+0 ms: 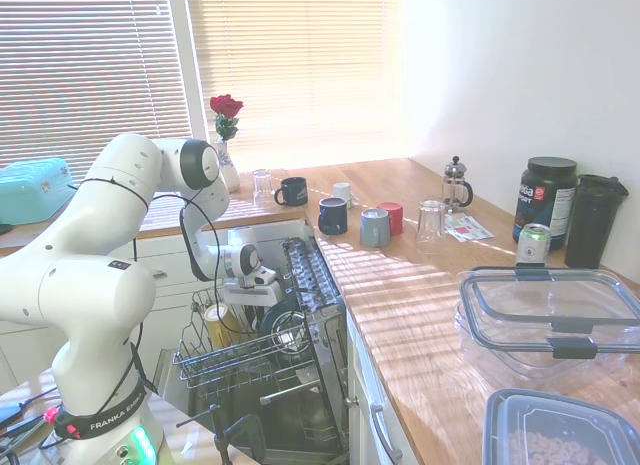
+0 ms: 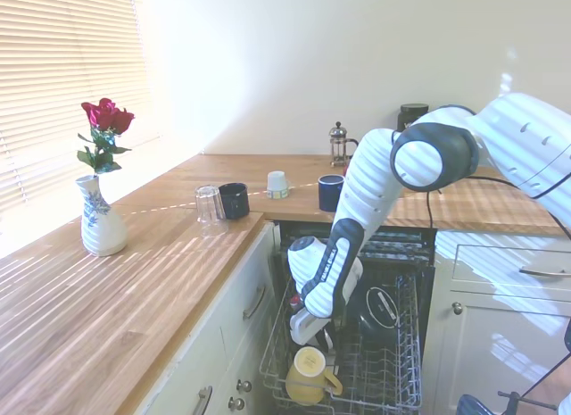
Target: Unload the mug from the dish rack
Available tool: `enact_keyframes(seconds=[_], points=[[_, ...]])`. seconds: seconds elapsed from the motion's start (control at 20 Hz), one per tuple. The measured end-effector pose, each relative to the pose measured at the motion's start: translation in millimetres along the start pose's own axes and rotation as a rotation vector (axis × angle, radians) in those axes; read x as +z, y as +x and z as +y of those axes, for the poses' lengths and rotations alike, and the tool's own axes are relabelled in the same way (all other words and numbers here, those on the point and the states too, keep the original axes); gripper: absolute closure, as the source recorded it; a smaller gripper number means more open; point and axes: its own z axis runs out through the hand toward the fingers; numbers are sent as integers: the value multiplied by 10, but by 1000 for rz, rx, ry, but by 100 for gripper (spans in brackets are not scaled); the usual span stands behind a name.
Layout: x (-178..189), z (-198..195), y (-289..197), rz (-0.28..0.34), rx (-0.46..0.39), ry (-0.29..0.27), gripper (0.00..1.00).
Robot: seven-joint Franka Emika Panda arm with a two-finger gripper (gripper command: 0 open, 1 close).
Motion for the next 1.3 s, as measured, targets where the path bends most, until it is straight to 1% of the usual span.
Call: enact_keyframes(seconds=[0.2,0.4,0.5,0.7,0.85,1.05,1.2,1.3], points=[[-16,-7,20,-8,9,-7,100],[-98,-30,-1,-5,8,-1,100],[-235,-17,-30,1,17,1,100],[-685,79,-80,32,40,15,100],[-923,86,-269,41,33,24,100],[-1144,-56,-736,63,21,32,100],[-1299,-90,-968,72,32,33,100],[-1398,-16,-1047,75,49,36,100]])
